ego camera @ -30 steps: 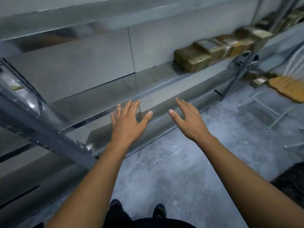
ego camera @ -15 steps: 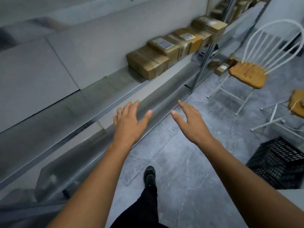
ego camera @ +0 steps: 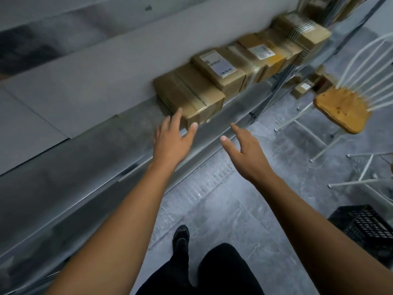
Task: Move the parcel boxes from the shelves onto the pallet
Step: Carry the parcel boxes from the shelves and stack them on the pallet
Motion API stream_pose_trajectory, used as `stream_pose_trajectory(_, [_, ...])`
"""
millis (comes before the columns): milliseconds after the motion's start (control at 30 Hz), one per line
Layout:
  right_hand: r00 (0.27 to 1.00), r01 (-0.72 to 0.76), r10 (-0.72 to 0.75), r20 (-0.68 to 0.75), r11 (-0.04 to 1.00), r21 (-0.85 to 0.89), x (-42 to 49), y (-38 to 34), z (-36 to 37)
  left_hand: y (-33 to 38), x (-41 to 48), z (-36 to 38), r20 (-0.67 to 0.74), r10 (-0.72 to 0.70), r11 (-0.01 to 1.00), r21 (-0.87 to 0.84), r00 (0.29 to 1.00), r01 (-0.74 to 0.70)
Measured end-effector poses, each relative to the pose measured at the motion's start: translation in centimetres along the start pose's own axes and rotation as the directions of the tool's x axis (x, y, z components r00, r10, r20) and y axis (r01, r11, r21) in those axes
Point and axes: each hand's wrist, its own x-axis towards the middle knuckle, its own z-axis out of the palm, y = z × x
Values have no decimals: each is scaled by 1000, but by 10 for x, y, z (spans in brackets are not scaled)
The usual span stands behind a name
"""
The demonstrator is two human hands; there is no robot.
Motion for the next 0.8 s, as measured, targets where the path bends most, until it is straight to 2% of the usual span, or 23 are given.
stream_pose_trajectory(267, [996, 10, -20, 90, 995, 101, 96, 24, -2, 4, 71, 42, -2, -175, 982, 66, 985, 174])
stream_pose_trajectory(400, [992, -5, -21, 126, 979, 203, 138, 37, -7, 4, 77, 60, -60, -261, 964, -68, 963, 257])
stream_pose_trajectory(600, [963, -42, -38, 266, 957, 287, 178, 33, 3, 14, 75, 72, -146, -385, 907, -239, 911, 346])
stream_pose_trajectory(700, [973, -47, -33, 227, 939, 341, 179, 30, 10, 18, 60, 74, -187, -448, 864, -342, 874, 370])
stream_pose_trajectory(800, [968, -18, -53, 245, 959, 281, 170, 25, 19, 18, 27, 73, -254, -477, 839, -418, 841, 349])
